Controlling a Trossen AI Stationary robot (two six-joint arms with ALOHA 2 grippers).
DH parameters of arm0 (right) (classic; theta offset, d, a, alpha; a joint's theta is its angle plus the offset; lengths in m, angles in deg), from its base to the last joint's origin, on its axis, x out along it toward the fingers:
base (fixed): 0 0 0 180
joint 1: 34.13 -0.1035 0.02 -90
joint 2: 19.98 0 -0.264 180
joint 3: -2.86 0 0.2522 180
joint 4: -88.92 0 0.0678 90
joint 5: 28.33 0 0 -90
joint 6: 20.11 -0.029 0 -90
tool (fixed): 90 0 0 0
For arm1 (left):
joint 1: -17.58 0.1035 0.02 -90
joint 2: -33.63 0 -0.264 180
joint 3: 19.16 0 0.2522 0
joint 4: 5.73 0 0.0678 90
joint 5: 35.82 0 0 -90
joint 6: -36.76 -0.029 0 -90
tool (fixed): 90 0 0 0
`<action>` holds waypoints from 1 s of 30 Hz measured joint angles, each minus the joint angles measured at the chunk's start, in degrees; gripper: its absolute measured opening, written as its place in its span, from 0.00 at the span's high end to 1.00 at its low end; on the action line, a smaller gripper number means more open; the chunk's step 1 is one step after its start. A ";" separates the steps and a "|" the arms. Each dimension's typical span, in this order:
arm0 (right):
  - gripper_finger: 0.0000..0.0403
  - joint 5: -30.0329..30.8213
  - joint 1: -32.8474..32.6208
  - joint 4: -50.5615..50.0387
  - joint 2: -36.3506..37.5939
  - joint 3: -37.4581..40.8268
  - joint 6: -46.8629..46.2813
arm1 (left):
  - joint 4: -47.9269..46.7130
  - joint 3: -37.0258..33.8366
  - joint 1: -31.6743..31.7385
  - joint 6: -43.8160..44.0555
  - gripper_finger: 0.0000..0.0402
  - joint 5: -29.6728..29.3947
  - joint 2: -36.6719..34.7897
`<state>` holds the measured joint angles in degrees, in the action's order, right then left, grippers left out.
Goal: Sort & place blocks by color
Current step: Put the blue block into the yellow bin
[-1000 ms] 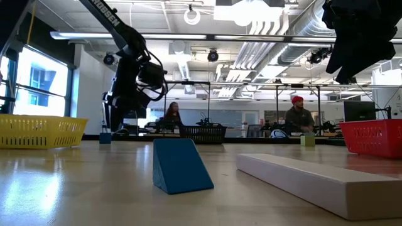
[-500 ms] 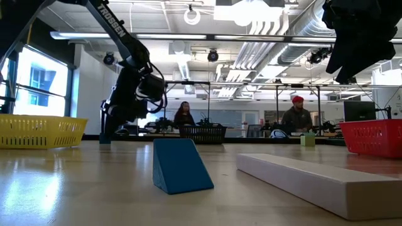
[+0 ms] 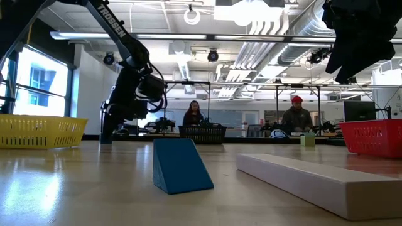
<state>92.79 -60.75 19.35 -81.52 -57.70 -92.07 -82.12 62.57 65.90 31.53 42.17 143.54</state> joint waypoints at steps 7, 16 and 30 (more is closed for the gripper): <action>0.43 0.41 -0.02 0.37 0.02 0.00 0.00 | -1.80 -0.04 -1.87 -0.99 0.75 0.84 -2.80; 0.43 1.75 0.00 0.61 0.02 0.00 0.00 | -9.38 -0.07 -7.90 2.61 0.74 1.34 -12.50; 0.43 3.24 0.00 0.81 0.00 0.00 0.00 | -15.62 -7.14 -17.84 13.85 0.74 7.12 -34.52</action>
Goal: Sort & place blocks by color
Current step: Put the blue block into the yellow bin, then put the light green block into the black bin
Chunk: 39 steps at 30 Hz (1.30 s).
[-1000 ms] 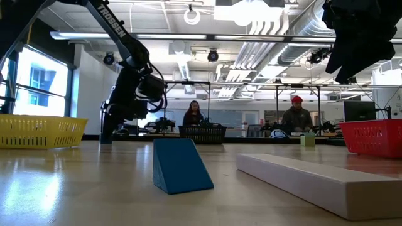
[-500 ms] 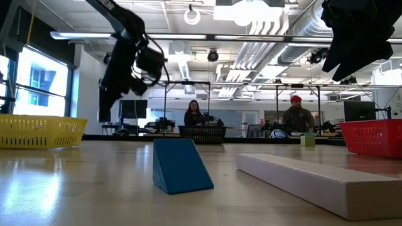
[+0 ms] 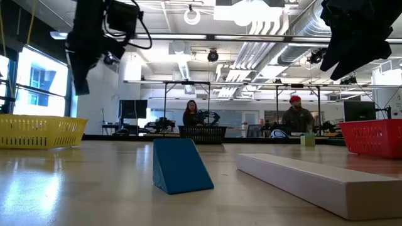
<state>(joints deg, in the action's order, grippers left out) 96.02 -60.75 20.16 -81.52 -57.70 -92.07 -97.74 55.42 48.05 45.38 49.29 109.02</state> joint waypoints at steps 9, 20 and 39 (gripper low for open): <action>0.43 2.66 0.00 0.50 0.00 0.01 0.00 | -0.49 -10.56 -5.51 10.74 0.73 6.44 -5.59; 0.43 2.78 -0.01 0.50 0.00 0.02 0.00 | -1.29 -15.87 -7.77 21.05 0.72 6.25 -5.59; 0.43 7.12 11.45 0.45 0.00 0.02 11.16 | 0.23 -15.87 -7.64 34.42 0.60 5.31 -5.54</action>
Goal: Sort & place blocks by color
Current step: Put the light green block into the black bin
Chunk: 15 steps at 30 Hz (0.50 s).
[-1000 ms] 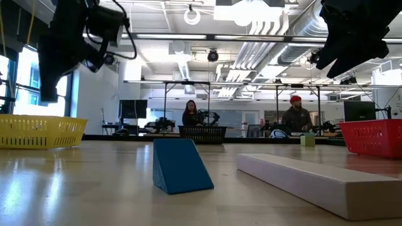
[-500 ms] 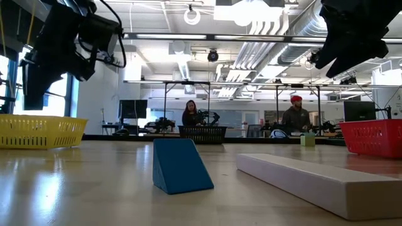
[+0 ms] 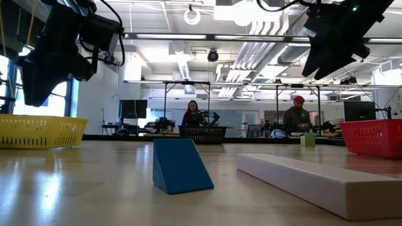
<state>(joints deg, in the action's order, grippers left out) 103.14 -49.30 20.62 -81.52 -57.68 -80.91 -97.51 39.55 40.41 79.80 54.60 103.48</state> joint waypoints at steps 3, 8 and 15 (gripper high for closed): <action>0.43 -0.93 3.61 -0.01 0.00 0.00 2.90 | 0.11 0.00 0.00 -0.13 0.58 0.09 0.00; 0.43 -4.23 11.20 -0.02 0.00 0.00 8.88 | 0.42 0.00 0.00 -1.10 0.55 0.20 0.00; 0.43 -9.17 23.83 -0.01 0.00 0.00 19.56 | 1.86 0.00 -0.56 -5.15 0.56 0.20 0.00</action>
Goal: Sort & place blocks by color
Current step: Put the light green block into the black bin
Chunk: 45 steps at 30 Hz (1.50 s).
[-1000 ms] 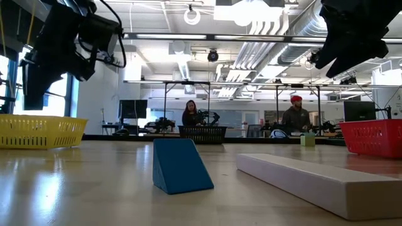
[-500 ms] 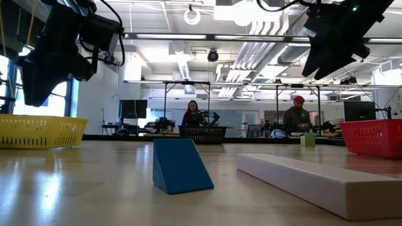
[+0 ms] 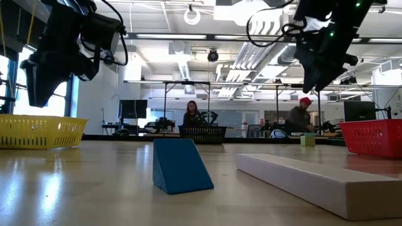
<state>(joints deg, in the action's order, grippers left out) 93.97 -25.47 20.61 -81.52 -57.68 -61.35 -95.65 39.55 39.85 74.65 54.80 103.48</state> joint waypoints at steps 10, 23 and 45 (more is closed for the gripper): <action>0.43 -9.92 18.98 6.27 0.00 0.00 7.24 | 0.09 0.22 -3.09 -0.55 0.56 -2.06 0.00; 0.43 -16.35 34.19 15.04 -4.56 0.00 8.34 | 1.34 6.61 -8.25 -1.66 0.56 -9.67 0.00; 0.43 -13.69 41.22 20.62 -24.66 0.00 9.34 | 26.82 6.69 -17.08 -5.06 0.56 -14.94 0.00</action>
<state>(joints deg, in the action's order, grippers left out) 80.28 15.76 41.23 -106.18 -57.68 -52.01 -68.84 46.24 22.77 69.59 39.85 103.48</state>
